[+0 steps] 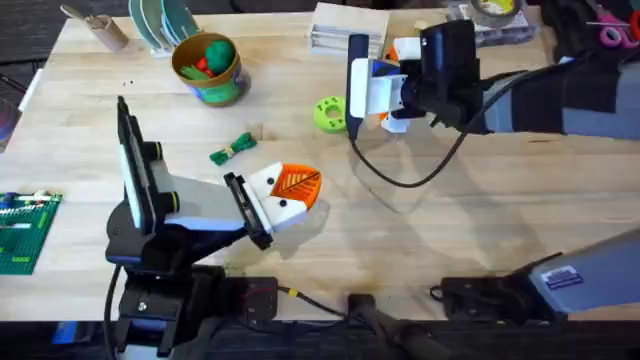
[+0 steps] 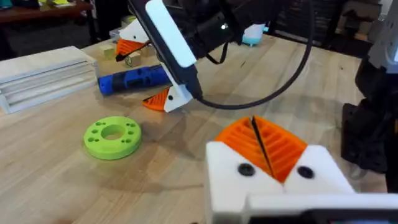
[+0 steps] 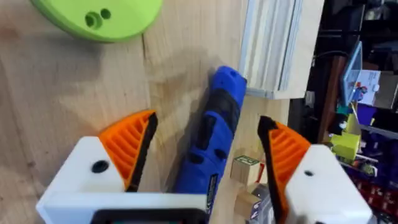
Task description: Pick up the gripper from the table and insert it into the empty holder that is missing its gripper. Then pick up a screw, insert it into the mounting hole, and use the screwdriver to tighten it. Finally, clean up the table by picking up the vegetable and placing it into the bucket.
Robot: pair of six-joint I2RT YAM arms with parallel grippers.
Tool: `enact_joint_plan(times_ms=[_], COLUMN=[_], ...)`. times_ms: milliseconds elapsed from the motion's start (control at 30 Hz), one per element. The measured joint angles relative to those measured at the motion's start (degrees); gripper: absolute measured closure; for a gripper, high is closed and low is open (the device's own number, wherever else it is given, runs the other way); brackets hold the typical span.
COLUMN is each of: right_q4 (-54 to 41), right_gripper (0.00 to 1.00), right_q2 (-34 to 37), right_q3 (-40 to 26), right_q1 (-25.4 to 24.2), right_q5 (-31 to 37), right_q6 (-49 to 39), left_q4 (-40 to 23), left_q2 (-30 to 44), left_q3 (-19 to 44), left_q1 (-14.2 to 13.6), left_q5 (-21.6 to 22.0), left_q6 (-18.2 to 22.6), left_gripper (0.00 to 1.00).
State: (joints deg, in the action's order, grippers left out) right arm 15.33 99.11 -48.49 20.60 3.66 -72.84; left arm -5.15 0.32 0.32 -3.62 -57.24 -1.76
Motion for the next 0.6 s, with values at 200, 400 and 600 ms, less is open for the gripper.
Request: enact_joint_plan(times_ms=[200, 400, 600], right_q4=[-1.38, -4.24, -4.20], right_gripper=[0.007, 0.007, 0.007], right_q2=[-0.63, -4.54, -12.09], right_q3=[0.00, 0.02, 0.02], right_q1=[0.85, 2.16, 2.16], right_q5=[0.18, 0.14, 0.13], right_q6=[4.02, 12.78, 25.32], left_q4=[0.00, 0.01, 0.00], left_q2=[0.00, 0.00, 0.00], left_q3=[0.00, 0.00, 0.00], left_q1=[0.00, 0.00, 0.00], left_q5=[-0.02, 0.00, 0.00], left_q6=[0.00, 0.03, -0.02], left_gripper=[0.984, 0.723, 0.459])
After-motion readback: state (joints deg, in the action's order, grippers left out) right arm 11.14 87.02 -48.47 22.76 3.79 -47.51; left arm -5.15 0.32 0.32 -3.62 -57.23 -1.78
